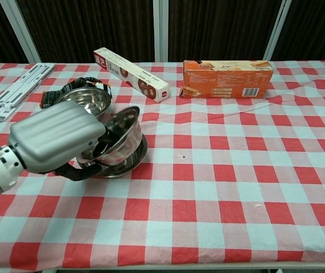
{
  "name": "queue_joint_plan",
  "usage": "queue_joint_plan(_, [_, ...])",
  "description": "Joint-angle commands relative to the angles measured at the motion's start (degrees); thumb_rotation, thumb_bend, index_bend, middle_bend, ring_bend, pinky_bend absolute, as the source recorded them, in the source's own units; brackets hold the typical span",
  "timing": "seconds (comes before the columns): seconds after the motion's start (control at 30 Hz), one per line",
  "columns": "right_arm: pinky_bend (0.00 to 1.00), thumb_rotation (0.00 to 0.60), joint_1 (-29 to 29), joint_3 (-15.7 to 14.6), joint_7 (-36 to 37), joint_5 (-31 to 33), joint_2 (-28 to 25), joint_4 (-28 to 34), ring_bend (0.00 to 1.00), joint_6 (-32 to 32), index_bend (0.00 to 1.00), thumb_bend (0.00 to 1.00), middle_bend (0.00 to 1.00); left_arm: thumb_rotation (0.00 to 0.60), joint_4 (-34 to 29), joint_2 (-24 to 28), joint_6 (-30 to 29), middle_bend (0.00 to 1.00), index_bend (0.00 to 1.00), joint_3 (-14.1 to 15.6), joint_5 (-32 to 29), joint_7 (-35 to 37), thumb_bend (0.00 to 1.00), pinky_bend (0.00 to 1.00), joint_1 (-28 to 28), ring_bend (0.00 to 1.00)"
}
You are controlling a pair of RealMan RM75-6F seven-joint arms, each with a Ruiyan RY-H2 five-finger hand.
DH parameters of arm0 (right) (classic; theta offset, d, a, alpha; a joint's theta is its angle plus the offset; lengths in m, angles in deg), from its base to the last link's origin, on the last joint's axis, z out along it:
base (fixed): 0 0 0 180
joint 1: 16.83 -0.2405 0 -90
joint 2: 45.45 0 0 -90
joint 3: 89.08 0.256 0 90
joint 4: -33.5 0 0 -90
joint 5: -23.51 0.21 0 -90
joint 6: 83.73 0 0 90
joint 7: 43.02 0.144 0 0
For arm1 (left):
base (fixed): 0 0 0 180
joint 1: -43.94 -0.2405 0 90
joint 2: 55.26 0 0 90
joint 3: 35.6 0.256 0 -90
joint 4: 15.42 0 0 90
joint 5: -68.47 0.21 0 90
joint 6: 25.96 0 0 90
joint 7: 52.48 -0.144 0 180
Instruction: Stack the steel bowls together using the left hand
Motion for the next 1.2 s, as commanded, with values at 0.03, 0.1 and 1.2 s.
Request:
queue_joint_plan(0.03, [0.0,0.6,0.1,-0.1,0.3,-0.1,0.1,-0.4,0.0,-0.1,0.0,0.03,0.0,0.6,1.0,0.9,-0.9,0.48,0.33,0.5,1.5,2.1,0.22,0.57,0.8,0.45])
queue_joint_plan(0.1, [0.0,0.6,0.0,-0.1,0.4,-0.1,0.1,-0.5,0.0,-0.2,0.0,0.03,0.0,0.6,0.6,1.8,-1.6,0.45,0.3,0.4,1.9,2.5,0.21,0.54,0.9,0.42])
queue_joint_plan(1.2, [0.0,0.6,-0.3,-0.4,-1.2,0.0,0.4,-0.2,0.0,-1.0,0.0,0.03,0.0,0.6,26.5,-0.9,-1.8,0.47,0.38,-1.6,0.6,12.4,0.21,0.57,6.5,0.44])
